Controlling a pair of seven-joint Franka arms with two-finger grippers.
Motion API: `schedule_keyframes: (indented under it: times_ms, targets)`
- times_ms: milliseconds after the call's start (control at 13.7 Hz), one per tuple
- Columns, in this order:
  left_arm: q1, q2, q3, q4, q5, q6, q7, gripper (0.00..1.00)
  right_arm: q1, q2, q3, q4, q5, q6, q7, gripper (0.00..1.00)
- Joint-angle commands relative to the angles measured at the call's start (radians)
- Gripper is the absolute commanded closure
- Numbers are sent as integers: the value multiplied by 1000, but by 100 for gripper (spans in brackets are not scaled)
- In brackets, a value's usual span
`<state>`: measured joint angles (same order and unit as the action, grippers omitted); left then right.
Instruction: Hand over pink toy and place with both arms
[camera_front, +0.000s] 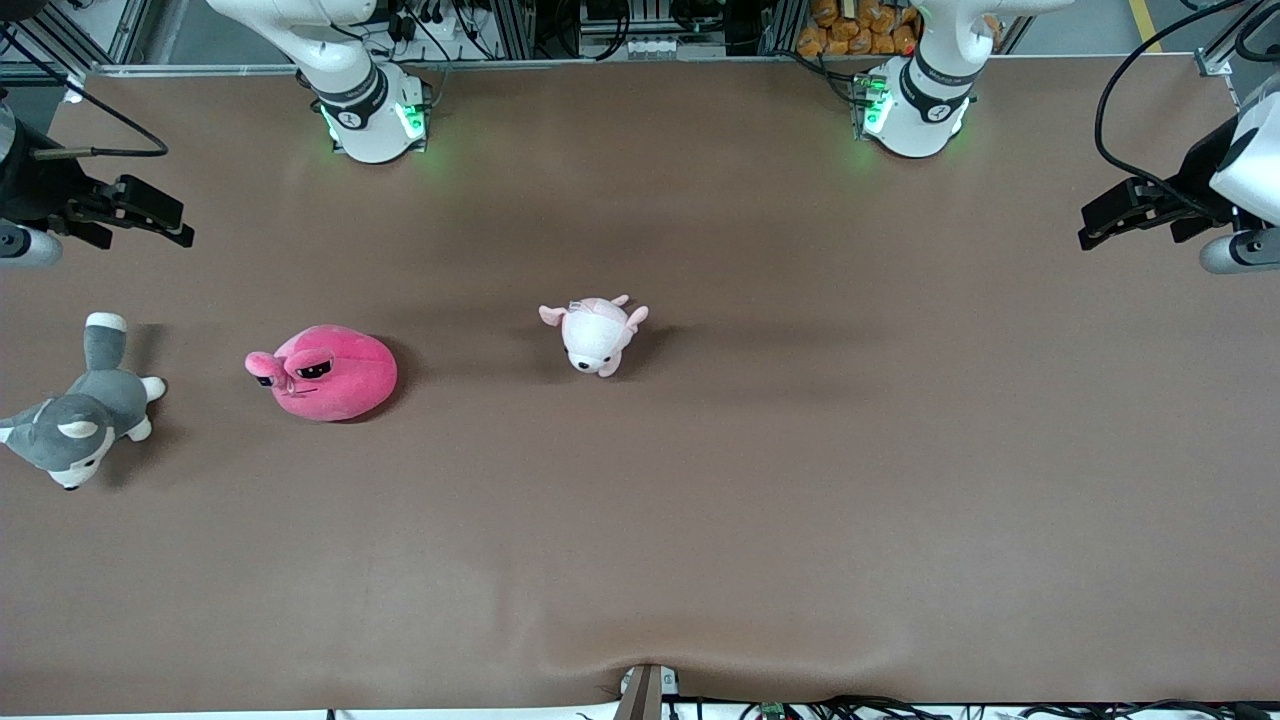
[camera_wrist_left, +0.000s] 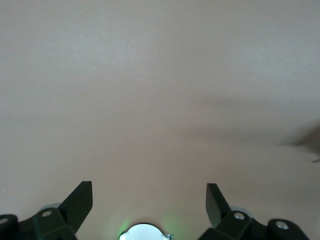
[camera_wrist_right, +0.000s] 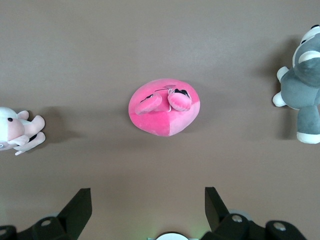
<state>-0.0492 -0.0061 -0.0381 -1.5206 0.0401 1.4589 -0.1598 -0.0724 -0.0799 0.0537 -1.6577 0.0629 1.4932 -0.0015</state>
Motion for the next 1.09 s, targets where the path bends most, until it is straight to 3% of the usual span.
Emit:
schedule_keyframes:
  times_ms: [0,1021]
  targets:
    - [0,14,1,31,4,-23,22,0,8,-4,-5,12,-8,-11,0,0]
    - [0,28,1,31,4,-23,22,0,9,-4,-5,13,-6,-13,0,0]
